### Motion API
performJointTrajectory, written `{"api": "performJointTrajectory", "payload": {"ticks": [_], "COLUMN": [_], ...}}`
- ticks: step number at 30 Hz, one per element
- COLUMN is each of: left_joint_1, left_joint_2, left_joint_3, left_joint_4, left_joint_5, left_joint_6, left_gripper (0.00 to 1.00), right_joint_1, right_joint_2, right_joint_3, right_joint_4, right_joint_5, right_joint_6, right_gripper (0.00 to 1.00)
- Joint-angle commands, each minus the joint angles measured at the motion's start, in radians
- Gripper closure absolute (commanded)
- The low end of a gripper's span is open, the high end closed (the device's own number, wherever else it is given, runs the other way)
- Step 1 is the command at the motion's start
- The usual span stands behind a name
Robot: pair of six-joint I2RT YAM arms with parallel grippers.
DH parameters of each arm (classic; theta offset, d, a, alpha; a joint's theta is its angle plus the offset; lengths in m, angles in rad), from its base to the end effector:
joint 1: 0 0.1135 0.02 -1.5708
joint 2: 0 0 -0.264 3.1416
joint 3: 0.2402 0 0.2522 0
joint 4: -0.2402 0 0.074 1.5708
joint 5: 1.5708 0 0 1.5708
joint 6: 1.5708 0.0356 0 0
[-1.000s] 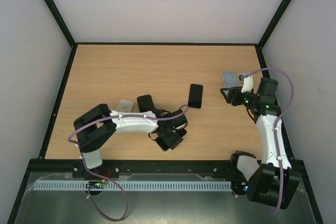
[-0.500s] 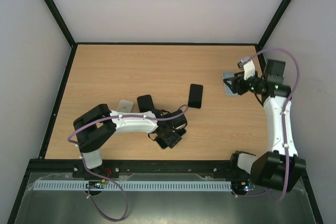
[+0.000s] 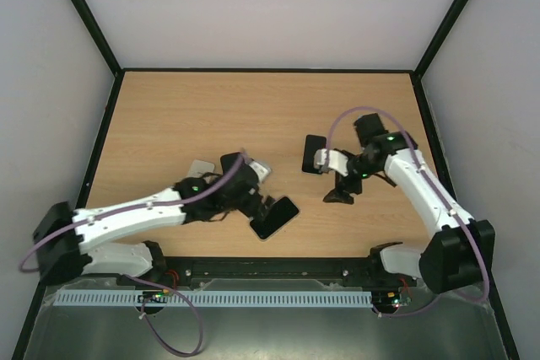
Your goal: Take the phone out of the phone case
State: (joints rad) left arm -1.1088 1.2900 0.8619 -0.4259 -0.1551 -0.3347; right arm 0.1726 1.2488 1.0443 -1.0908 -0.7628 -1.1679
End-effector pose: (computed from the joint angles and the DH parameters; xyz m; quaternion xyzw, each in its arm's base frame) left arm 0.1236 -0.2360 0.2377 0.3273 0.8748 -0.1766 0.3105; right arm 0.2082 0.0613 0.2770 -0.6111 0.6887 0.2631 0.2880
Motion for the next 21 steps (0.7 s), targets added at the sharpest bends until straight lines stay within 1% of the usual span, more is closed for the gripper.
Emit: {"api": "performJointTrajectory", "payload": {"ticks": [1, 3, 5, 7, 9, 12, 14, 17, 21], "left_joint_1": [0.139, 0.189, 0.22, 0.227, 0.23, 0.235, 0.237, 0.24, 0.242], "left_joint_2": [-0.164, -0.231, -0.304, -0.37, -0.427, -0.49, -0.52, -0.542, -0.553], "left_joint_3": [-0.084, -0.121, -0.154, -0.18, -0.199, -0.217, -0.228, -0.229, -0.225], "left_joint_4": [0.105, 0.123, 0.146, 0.158, 0.159, 0.182, 0.191, 0.176, 0.139], "left_joint_5": [-0.115, -0.112, -0.083, -0.08, -0.129, -0.176, -0.198, -0.235, -0.256], "left_joint_6": [-0.133, -0.174, -0.161, -0.141, -0.146, -0.152, -0.153, -0.17, -0.204], "left_gripper": [0.0, 0.0, 0.0, 0.0, 0.0, 0.0, 0.0, 0.0, 0.01], "right_joint_1": [0.206, 0.281, 0.356, 0.425, 0.49, 0.575, 0.612, 0.654, 0.7], "right_joint_2": [0.044, 0.1, 0.166, 0.215, 0.255, 0.322, 0.382, 0.469, 0.535], "right_joint_3": [-0.021, -0.004, 0.024, 0.044, 0.04, 0.034, 0.061, 0.125, 0.156], "right_joint_4": [0.131, 0.152, 0.176, 0.188, 0.227, 0.313, 0.329, 0.308, 0.299], "right_joint_5": [0.178, 0.219, 0.264, 0.295, 0.342, 0.455, 0.498, 0.512, 0.54], "right_joint_6": [-0.001, 0.01, 0.039, 0.049, 0.047, 0.057, 0.051, 0.037, 0.001], "right_gripper": [0.02, 0.01, 0.01, 0.02, 0.03, 0.03, 0.03, 0.03, 0.02]}}
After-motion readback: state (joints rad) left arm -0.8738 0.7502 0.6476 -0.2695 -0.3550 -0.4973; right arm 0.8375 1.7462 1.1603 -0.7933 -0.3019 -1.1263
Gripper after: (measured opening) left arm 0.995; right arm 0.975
